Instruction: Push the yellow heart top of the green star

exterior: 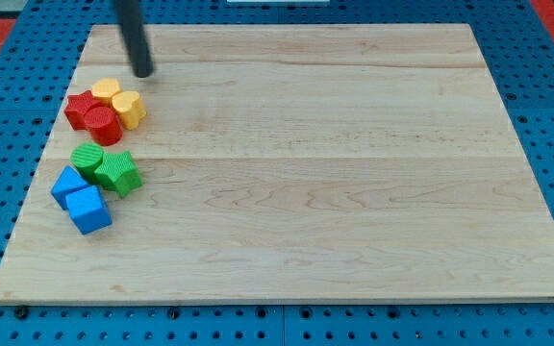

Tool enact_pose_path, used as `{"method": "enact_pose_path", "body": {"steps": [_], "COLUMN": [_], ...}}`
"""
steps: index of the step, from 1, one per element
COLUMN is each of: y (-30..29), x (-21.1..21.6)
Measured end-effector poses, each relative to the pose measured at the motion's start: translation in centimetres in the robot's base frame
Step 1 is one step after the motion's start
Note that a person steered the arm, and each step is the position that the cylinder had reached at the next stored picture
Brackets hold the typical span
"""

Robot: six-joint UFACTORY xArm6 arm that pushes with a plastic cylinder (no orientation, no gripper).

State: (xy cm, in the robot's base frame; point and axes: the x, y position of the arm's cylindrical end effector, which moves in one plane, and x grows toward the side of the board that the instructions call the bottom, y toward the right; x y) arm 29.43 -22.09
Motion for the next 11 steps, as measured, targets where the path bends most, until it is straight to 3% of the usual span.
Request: {"method": "enact_pose_path", "body": {"steps": [1, 5, 7, 9, 11], "y": [-6.2, 6.8, 6.4, 6.1, 16.3], "x": [2.8, 6.3, 5.4, 9.4, 12.0]}}
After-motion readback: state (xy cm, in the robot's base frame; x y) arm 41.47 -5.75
